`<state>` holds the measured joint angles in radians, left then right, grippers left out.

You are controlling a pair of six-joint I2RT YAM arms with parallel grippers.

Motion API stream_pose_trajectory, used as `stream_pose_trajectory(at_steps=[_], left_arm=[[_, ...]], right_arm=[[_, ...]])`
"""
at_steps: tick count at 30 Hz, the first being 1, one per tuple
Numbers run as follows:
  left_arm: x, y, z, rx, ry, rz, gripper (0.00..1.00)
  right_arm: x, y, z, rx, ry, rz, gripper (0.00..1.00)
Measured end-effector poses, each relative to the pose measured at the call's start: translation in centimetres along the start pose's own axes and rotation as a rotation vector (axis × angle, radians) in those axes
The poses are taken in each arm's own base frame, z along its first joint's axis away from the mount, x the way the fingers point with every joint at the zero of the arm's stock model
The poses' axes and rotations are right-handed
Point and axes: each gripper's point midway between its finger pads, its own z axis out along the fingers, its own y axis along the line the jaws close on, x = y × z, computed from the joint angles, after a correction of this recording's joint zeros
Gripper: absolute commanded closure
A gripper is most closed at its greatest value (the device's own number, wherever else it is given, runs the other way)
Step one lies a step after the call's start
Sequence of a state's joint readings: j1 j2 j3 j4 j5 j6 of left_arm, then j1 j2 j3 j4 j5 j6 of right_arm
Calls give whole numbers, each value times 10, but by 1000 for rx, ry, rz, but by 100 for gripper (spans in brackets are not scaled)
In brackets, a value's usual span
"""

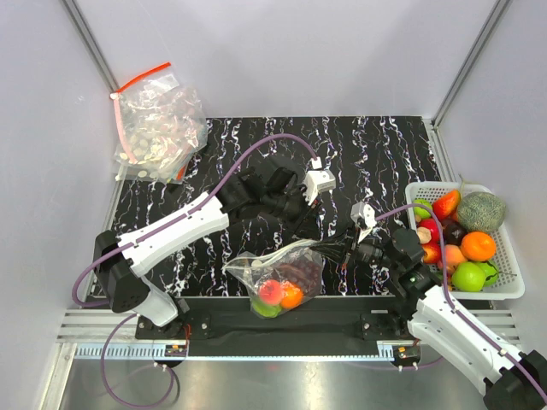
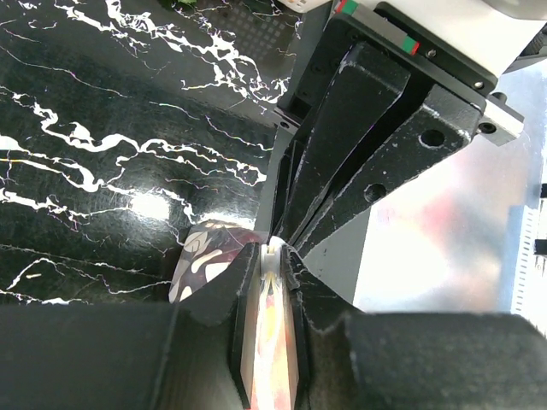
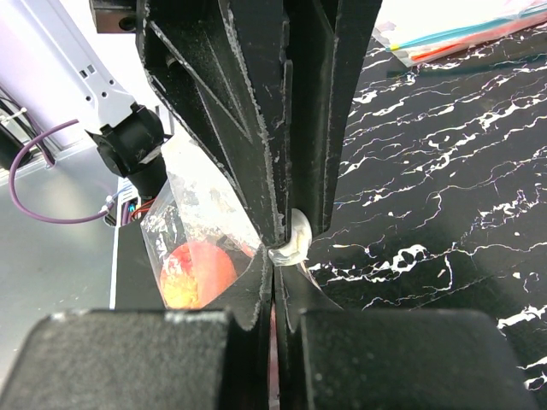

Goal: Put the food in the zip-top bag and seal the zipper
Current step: Zip the zipper food storage bag at the center of the board.

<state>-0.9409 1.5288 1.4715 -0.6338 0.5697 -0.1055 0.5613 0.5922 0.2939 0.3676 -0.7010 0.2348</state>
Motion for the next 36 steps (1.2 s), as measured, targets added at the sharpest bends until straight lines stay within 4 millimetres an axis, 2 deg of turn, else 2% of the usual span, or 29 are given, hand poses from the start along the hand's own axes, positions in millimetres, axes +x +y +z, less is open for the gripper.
stream_pose_trajectory(at_steps=[11,16,23,29,36], left_arm=[[0,0,0,2,0,7,96],[1,-1,-4,-4,-6,22,95],[13,-5,-23,-47,-37,89,94],[32,2,-32,-114,-18,116,94],[43,13,-38,-202,-1,120,94]], right_arm=[[-1,1,-2,4,-4,-2,100],[-3,0,-3,19,-10,-2,100],[-11,0,-7,46,-45,-15,100],[-11,-5,-7,82,-46,1,100],[-9,-17,-11,163,-47,29,100]])
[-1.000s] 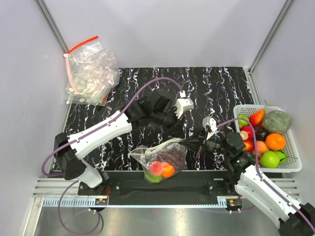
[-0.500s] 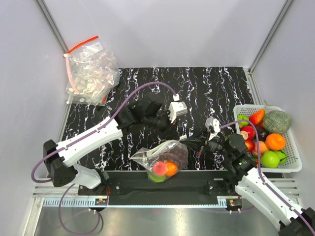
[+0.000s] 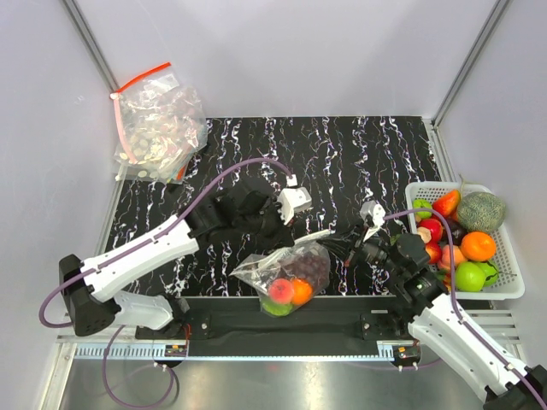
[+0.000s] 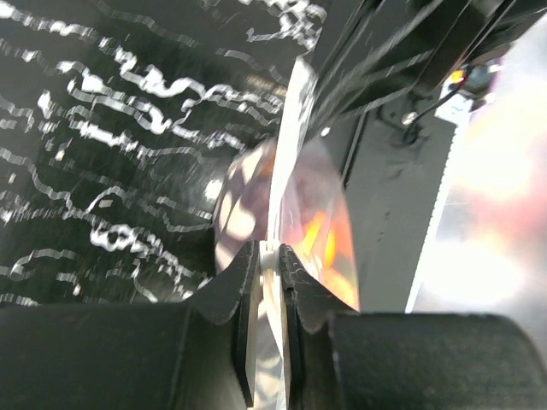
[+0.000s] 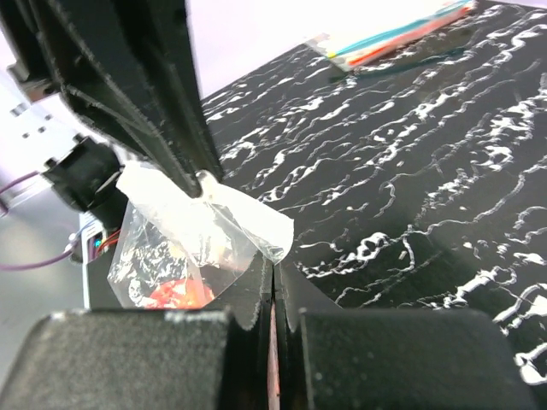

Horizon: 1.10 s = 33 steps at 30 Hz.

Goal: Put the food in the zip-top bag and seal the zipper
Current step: Zip the zipper food storage bag at the center of the board.

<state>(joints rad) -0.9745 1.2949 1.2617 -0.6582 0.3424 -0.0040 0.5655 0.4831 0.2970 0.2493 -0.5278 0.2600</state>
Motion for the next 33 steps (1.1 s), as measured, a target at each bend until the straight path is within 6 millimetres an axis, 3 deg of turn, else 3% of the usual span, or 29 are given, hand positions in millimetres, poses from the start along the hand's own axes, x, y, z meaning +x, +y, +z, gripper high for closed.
stream_pose_trajectory(at_steps=[8,14,25,33], left_arm=[[24,9,-18,-86,30,-9,94],[33,13,-19,-113,57,-17,94],[41,17,-19,-132,78,-22,94],[45,18,-20,-139,94,-26,94]], right_arm=[[-3,-21,-7,145,-24,21,100],[-6,-41,-16,279,-52,39,100],[-20,-70,-43,509,-155,60,100],[-16,-98,-64,702,-177,98,100]])
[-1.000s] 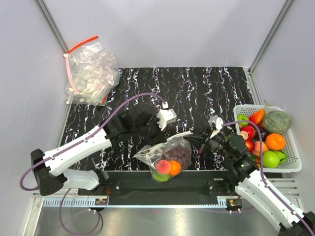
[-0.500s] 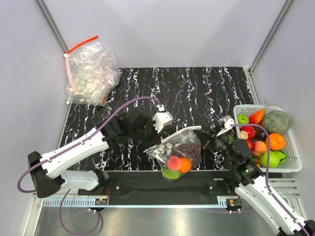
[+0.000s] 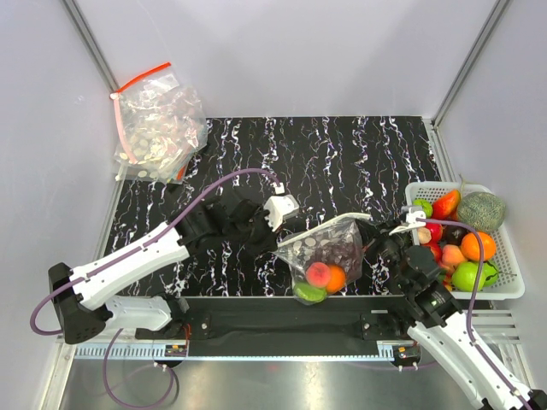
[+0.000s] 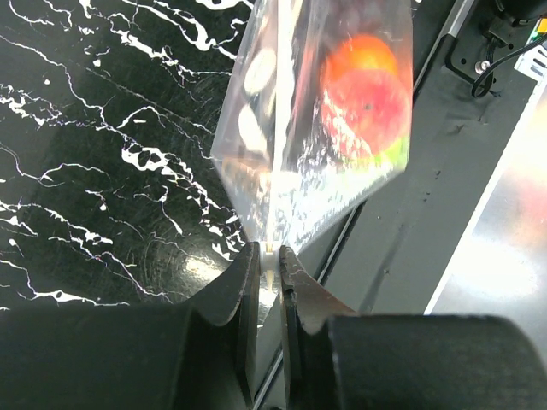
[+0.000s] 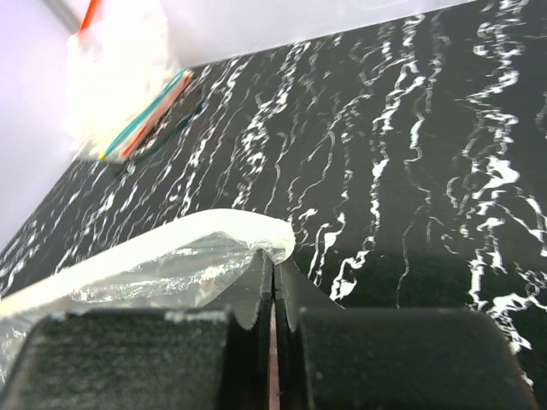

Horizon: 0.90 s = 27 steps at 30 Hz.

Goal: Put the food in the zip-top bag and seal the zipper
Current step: Zip the zipper food storage bag at the center of the board.

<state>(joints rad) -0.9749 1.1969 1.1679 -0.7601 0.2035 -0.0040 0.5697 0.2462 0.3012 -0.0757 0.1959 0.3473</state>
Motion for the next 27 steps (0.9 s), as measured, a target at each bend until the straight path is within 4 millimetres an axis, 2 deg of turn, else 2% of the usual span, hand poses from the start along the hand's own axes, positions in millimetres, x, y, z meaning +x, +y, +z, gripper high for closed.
stream_pose_trajectory(at_steps=[13,16,17,18,19,25,27], left_arm=[[-4,1,1,-3,-15,3,93],[-5,1,1,-4,-22,4,88],[-6,1,0,-4,-23,5,85],[-6,1,0,-4,-25,5,72],[-6,1,-1,-5,-27,8,65],[7,5,-2,-34,12,-4,40],[6,8,-3,-53,5,-16,35]], right_arm=[[-6,-13,-5,72,-37,33,100],[-9,-12,-8,68,-50,39,100],[-10,-12,-8,67,-52,40,100],[-10,-12,-8,66,-52,40,100],[-9,-12,-8,65,-51,39,100],[-7,-15,-5,79,-42,18,100],[-7,-12,-4,69,-34,11,92]])
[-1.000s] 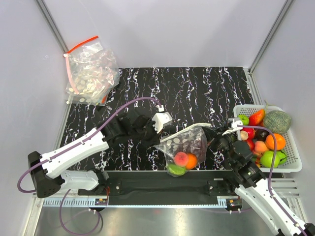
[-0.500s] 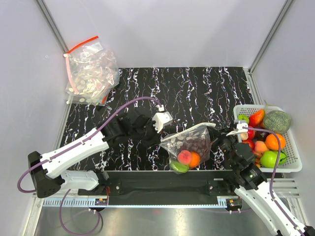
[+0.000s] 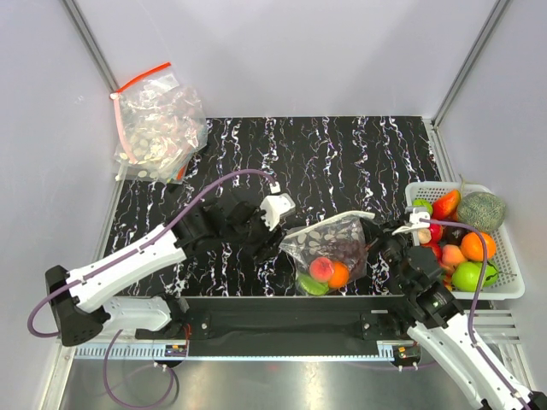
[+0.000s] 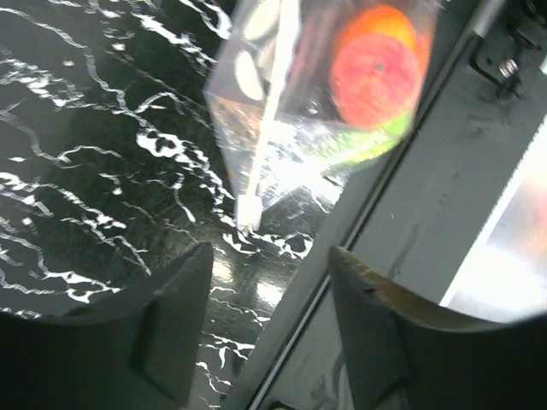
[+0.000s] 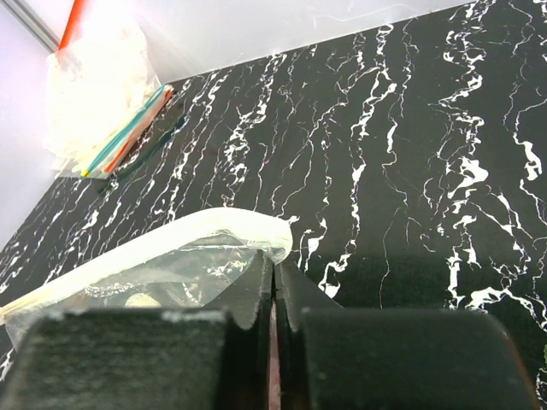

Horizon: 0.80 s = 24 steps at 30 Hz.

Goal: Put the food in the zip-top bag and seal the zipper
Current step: Zip the zipper food storage bag at the center of the board, then place the zipper food storage bag at the center of the board.

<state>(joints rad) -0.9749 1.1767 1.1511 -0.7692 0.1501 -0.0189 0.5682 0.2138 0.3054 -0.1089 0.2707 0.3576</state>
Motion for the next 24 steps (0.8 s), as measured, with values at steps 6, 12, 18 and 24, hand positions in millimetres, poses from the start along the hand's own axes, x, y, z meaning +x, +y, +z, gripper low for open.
stream_pose_trajectory(at_steps=[6,12,18,24], left_arm=[[-15,19,-11,-124,-90,-38,30],[-26,45,-30,-242,-206,-122,28],[-36,74,-50,-349,-303,-223,26],[-30,88,-56,-391,-336,-282,26]], right_arm=[[-11,5,3,0,7,-25,100],[-33,15,9,-2,-8,-42,100],[-37,15,31,52,1,-52,100],[-35,3,58,160,20,-96,100]])
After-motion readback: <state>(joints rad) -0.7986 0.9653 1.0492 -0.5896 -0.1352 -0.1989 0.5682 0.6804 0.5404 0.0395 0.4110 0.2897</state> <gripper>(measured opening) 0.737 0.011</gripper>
